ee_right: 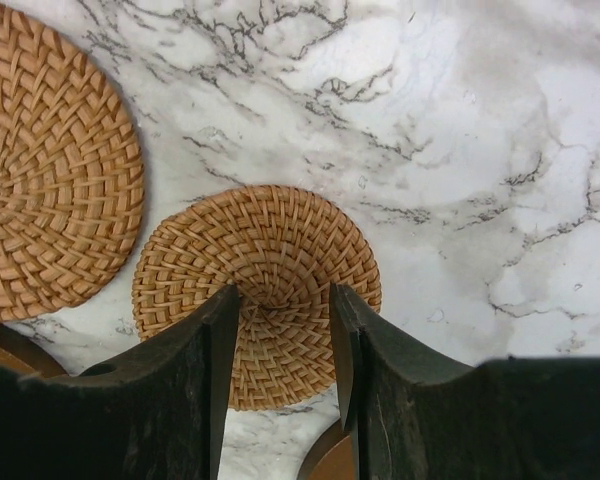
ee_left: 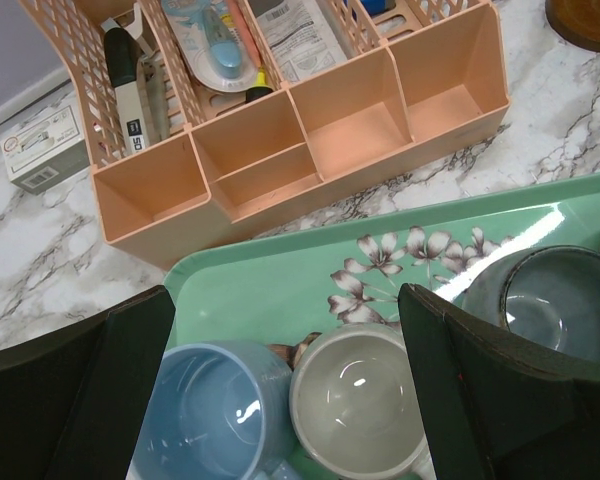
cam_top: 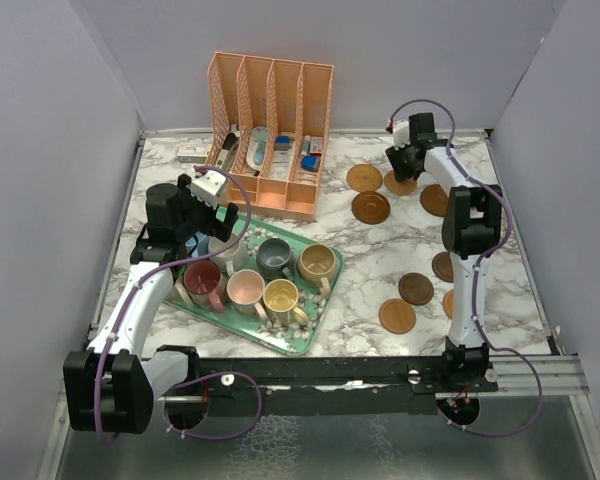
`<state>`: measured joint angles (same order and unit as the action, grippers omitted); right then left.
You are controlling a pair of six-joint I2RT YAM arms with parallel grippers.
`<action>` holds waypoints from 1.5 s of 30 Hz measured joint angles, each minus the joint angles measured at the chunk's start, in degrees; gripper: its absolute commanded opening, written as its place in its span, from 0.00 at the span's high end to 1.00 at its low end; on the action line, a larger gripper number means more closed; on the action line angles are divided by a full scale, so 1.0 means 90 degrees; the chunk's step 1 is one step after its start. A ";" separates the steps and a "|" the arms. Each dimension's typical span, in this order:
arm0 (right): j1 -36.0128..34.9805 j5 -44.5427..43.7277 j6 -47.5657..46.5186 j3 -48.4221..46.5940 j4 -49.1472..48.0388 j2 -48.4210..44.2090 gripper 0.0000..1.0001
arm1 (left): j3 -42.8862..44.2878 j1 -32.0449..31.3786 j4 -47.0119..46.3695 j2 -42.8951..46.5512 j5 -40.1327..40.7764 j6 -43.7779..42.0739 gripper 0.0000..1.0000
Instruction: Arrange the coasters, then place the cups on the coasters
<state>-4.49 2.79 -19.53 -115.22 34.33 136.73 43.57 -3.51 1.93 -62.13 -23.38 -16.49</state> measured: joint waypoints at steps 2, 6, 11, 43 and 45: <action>0.0000 -0.0010 0.0000 -0.0087 0.0005 0.0056 0.58 | 0.0000 0.0000 0.0000 -0.0007 0.0000 -0.0002 0.01; 0.0000 -0.0019 0.0022 -0.0284 0.0010 0.0180 0.58 | 0.0000 0.0000 0.0000 -0.0024 0.0000 -0.0007 0.01; 0.0000 -0.0019 0.0034 -0.0517 0.0027 0.0325 0.58 | 0.0000 0.0000 0.0000 -0.0039 0.0000 -0.0029 0.01; 0.0488 0.0287 0.0129 0.1066 0.0063 -0.1744 0.55 | 0.0000 -0.0024 0.0002 -0.0041 -0.0080 -0.0068 0.01; 0.0685 0.0304 0.0080 0.1396 -0.0104 -0.1792 0.55 | 0.0000 -0.0041 0.0000 -0.0039 -0.0087 -0.0068 0.01</action>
<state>1.67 5.52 -18.81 -102.65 33.39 120.60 43.57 -3.88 1.93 -62.48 -24.16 -17.10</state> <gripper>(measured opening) 0.445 0.991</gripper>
